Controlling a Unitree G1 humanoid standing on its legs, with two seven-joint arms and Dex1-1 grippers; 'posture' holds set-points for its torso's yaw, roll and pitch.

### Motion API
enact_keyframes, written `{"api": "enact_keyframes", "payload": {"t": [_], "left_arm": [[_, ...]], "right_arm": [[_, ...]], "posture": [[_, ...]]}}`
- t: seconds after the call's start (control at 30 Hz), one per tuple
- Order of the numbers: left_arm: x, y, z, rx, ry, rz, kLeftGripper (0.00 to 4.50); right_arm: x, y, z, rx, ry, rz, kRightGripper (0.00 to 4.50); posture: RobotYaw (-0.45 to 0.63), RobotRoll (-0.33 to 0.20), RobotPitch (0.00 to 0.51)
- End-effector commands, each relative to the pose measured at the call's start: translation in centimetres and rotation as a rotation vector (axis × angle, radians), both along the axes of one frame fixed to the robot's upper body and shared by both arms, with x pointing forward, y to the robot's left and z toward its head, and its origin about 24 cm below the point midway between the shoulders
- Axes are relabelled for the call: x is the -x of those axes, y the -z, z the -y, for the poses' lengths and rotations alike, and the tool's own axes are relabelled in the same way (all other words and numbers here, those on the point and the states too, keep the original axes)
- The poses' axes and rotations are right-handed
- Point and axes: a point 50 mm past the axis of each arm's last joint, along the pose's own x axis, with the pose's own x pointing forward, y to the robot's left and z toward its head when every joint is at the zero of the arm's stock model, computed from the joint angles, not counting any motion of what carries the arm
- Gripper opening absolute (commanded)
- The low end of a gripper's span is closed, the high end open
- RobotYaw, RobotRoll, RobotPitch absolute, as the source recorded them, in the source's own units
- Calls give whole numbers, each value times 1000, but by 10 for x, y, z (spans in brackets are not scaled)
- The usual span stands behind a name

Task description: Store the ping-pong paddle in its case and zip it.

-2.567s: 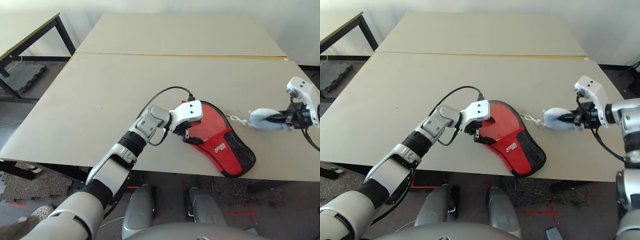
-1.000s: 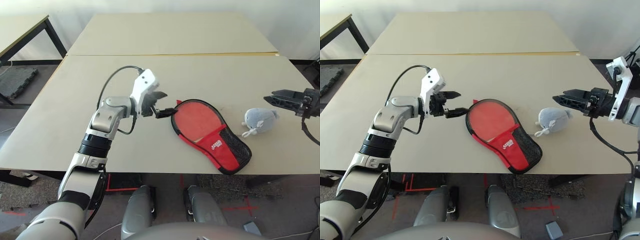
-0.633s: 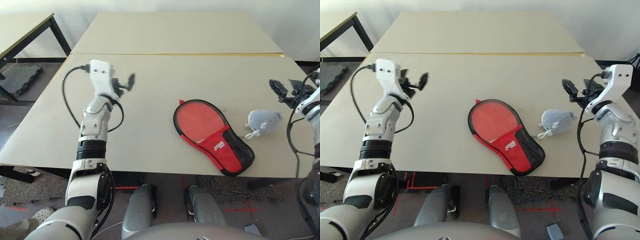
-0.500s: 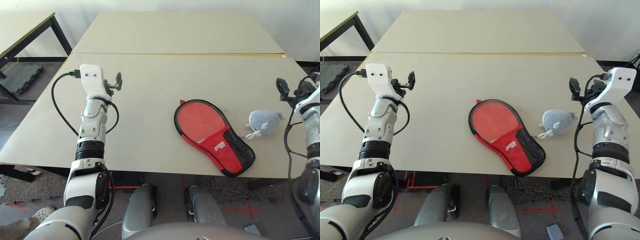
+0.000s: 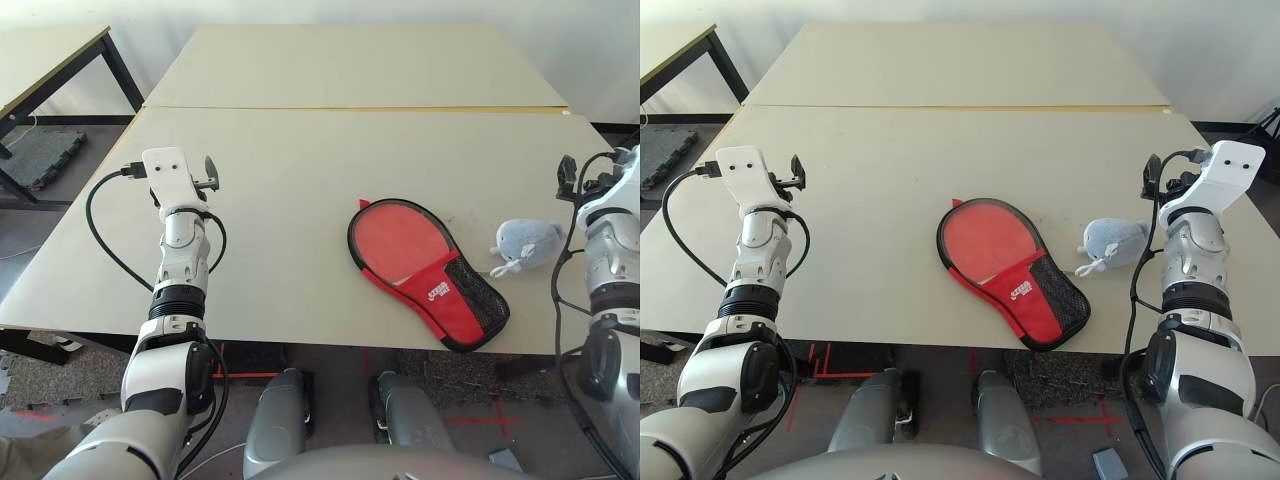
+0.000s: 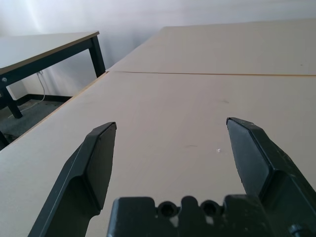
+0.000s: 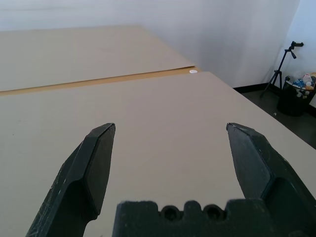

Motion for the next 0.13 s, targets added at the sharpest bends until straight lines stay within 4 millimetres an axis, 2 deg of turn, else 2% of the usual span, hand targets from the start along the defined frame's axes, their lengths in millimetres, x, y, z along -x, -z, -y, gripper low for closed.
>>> {"api": "enact_keyframes", "payload": {"t": [0.03, 0.13], "left_arm": [[-1, 2, -1, 2, -5, -6, 4500], [-1, 2, -2, 3, -17, -2, 4500]], "right_arm": [[-2, 7, -7, -25, -27, -15, 4472], [-5, 10, -12, -39, -50, -19, 4472]], "posture": [[3, 0, 84], [3, 0, 83]]}}
